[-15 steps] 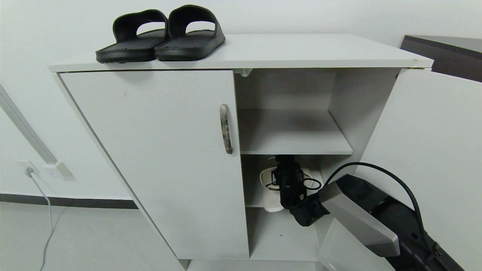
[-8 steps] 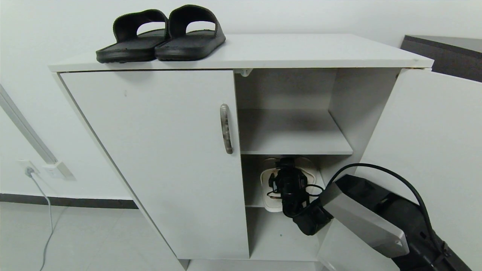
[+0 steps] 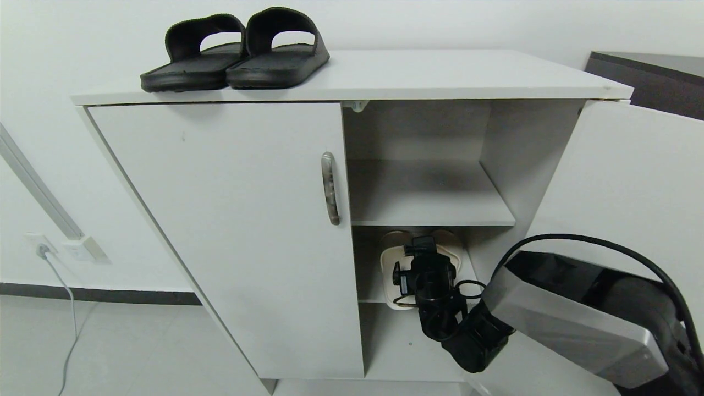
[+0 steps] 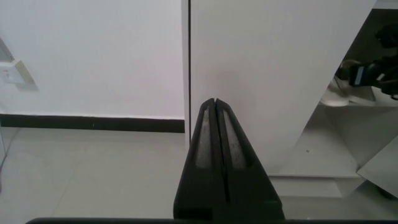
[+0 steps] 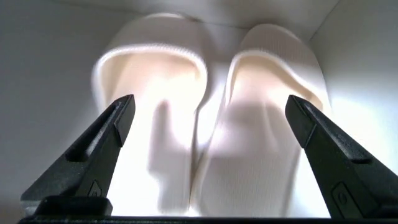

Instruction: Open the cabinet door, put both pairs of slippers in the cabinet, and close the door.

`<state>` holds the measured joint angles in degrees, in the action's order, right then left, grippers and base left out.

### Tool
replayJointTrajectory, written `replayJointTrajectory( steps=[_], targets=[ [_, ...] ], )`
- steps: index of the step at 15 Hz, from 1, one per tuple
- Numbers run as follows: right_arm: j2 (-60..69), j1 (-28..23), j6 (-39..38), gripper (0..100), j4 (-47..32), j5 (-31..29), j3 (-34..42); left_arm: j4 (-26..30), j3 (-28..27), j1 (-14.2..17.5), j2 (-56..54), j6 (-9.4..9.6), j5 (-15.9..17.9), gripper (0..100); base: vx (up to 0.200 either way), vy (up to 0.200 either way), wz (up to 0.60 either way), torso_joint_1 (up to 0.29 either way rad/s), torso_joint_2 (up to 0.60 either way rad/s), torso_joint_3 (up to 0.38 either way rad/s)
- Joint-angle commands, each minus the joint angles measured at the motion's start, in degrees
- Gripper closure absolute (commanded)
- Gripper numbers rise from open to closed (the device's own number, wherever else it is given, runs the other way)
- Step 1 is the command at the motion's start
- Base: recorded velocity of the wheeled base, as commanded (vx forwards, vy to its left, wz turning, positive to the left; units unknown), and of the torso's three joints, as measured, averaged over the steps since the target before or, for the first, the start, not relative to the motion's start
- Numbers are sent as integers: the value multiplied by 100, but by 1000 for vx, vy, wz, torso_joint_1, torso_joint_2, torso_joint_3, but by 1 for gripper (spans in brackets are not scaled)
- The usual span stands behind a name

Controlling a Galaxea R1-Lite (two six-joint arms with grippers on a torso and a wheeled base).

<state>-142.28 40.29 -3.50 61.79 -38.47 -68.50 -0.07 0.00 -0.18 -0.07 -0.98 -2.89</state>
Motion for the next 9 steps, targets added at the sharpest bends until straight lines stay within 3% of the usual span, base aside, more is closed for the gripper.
replayJointTrajectory(
  steps=[1, 6, 9],
  targets=[
    [613, 278, 7, 0, 281, -2, 794, -1, 0, 1, 7, -8, -1, 100, 0, 0, 0, 0, 0, 0],
    [1501, 787, 7, 0, 852, -37, 2543, -1, 0, 1, 7, 1, -1, 100, 0, 0, 0, 0, 0, 0],
    [1650, 823, -2, 0, 975, -37, 2754, -1, 0, 1, 7, -8, -1, 100, 0, 0, 0, 0, 0, 0]
  ],
)
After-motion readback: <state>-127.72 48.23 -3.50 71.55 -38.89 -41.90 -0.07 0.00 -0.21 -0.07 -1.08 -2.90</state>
